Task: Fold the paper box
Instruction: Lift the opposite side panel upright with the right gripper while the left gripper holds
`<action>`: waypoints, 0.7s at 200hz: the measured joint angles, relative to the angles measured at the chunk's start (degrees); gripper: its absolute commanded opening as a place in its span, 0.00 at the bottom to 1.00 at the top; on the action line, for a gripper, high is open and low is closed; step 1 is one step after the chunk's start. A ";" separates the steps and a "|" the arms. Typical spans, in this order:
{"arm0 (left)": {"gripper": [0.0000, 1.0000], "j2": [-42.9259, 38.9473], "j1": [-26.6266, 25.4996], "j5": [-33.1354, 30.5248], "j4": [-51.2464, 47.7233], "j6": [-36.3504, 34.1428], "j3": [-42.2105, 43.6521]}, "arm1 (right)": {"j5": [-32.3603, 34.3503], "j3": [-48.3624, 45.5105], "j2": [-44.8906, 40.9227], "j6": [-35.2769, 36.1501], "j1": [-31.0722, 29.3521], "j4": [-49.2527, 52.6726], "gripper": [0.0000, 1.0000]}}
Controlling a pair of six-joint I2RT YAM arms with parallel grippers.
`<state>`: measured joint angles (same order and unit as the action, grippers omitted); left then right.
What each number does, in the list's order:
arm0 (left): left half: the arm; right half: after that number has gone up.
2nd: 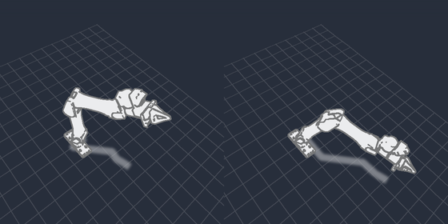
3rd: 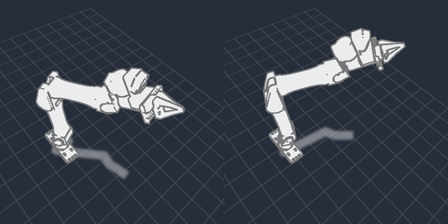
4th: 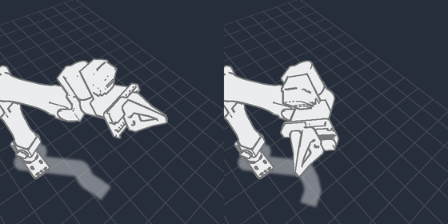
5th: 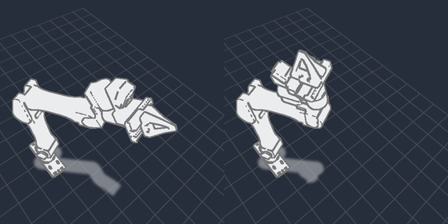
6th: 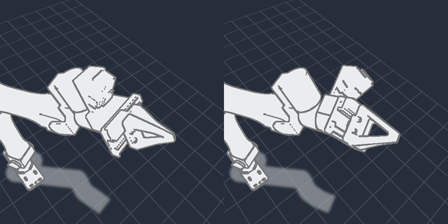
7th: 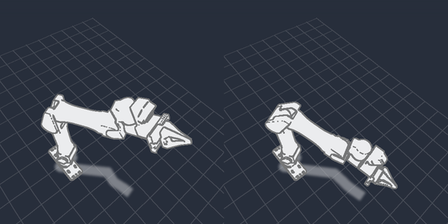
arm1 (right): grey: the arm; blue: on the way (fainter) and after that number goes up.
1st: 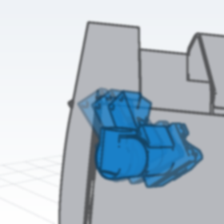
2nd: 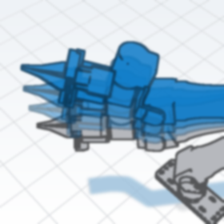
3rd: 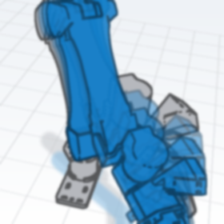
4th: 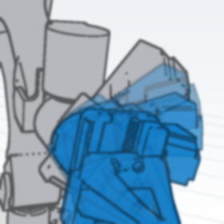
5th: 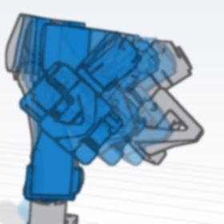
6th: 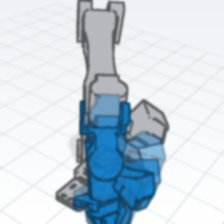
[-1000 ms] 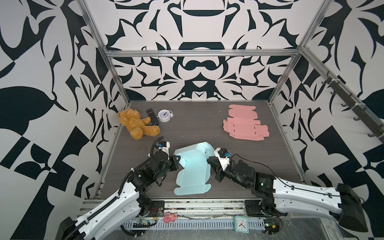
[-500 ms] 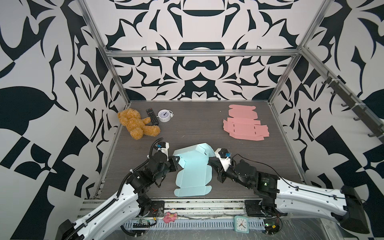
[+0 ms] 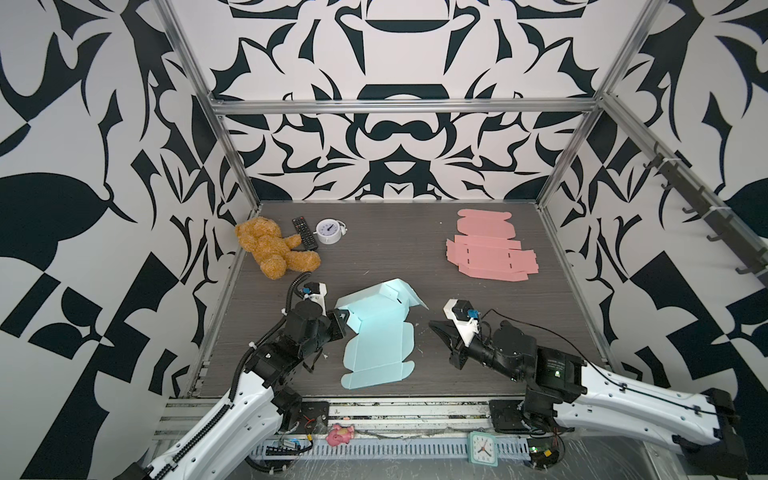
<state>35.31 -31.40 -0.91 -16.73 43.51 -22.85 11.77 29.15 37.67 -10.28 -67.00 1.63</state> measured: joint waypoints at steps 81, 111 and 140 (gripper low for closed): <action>0.01 0.04 3.61 3.80 -5.60 -4.09 -1.70 | -12.83 -1.40 1.68 -3.23 17.51 -2.47 0.18; 0.02 0.72 4.04 5.05 -5.88 -5.68 -2.40 | -22.27 -1.27 6.75 -4.37 22.38 -4.96 0.31; 0.02 1.92 4.07 6.84 -5.88 -6.97 -2.51 | -27.56 -0.11 10.88 -3.65 22.62 -4.92 0.33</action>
<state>37.23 -27.33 5.93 -22.61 36.53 -25.36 -15.79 29.04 48.56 -13.93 -44.38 -3.29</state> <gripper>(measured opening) 0.100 0.331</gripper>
